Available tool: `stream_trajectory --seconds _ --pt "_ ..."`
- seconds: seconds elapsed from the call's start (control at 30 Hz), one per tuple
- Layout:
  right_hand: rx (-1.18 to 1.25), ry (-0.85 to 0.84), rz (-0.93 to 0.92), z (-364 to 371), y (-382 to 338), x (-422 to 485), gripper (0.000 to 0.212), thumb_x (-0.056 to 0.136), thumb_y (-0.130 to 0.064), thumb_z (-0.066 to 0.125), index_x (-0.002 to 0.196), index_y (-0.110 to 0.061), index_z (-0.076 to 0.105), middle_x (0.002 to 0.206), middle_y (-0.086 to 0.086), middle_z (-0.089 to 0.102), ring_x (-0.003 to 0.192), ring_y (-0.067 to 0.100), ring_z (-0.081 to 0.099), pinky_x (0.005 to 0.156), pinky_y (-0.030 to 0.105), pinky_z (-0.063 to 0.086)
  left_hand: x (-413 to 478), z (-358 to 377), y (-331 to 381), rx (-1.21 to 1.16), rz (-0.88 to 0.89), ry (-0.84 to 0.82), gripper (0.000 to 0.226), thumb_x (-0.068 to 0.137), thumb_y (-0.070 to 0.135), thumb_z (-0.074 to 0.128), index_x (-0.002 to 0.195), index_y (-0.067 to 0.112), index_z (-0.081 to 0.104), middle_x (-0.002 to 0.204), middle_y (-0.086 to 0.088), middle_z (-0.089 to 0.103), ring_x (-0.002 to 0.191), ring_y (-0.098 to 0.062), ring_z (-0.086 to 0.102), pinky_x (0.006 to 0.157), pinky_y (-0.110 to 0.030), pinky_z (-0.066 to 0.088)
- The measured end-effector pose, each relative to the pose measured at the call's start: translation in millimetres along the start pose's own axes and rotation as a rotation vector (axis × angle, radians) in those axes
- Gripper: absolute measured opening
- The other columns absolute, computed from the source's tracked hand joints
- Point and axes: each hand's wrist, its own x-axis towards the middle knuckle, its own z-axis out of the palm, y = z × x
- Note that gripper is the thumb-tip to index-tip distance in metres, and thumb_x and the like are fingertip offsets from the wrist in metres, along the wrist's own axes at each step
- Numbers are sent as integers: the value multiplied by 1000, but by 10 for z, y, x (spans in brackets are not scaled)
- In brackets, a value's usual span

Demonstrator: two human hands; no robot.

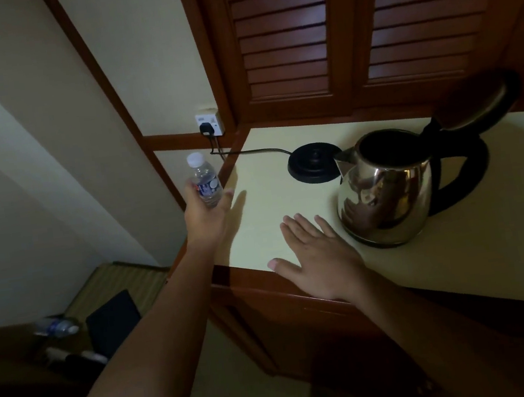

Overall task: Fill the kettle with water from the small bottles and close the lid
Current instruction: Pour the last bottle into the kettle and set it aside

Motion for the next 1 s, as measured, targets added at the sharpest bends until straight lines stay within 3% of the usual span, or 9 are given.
stream_trajectory --seconds 0.17,0.3,0.43,0.6,0.77,0.87,0.93,1.0 --pt "129 68 -2 -16 6 -27 88 95 -78 7 162 -21 6 170 -5 2 155 9 -9 127 41 0 -44 22 -33 4 10 94 53 97 28 75 142 24 48 131 5 66 118 -16 67 106 -45 55" --pt "191 282 -32 -35 1 -93 76 101 -70 22 157 -20 32 163 -3 34 153 14 21 125 40 17 -372 24 7 -3 54 58 52 93 34 78 138 24 52 126 7 69 114 -11 68 100 -40 58" --pt "328 551 -93 -84 1 -291 46 103 -46 50 135 -15 61 134 -3 63 128 13 51 106 37 43 -899 -59 46 -11 96 -77 56 86 40 83 134 29 57 119 14 71 108 -3 69 93 -33 59" --pt "501 760 -131 -260 -50 -631 34 99 -32 62 124 -9 66 109 -2 68 102 11 63 86 30 51 -1379 -56 107 -58 159 -253 54 85 26 87 132 29 62 117 12 75 106 -12 73 88 -34 60" --pt "499 676 -73 -785 -95 -741 41 94 -45 62 127 -20 61 95 -16 55 83 -3 51 75 11 38 -1600 189 205 -103 211 -379 54 83 18 87 131 24 63 117 10 75 108 -14 72 88 -28 58" --pt "326 619 -57 -927 27 -734 43 91 -52 66 120 -21 65 95 -12 59 76 -9 45 76 12 37 -1683 313 225 -88 216 -420 51 84 26 87 129 26 62 114 10 73 110 -14 70 87 -24 58" --pt "219 623 -73 -976 122 -739 44 90 -56 64 109 -17 71 94 -4 68 79 -5 47 75 20 46 -1732 380 240 -85 194 -452 51 85 30 87 129 27 61 115 10 73 109 -12 71 87 -26 60" --pt "199 612 -74 -1045 162 -764 52 88 -62 55 101 -15 72 89 -2 67 75 2 49 69 15 40 -1770 432 256 -81 188 -475 52 86 33 86 131 28 59 117 11 73 109 -10 71 87 -26 61"
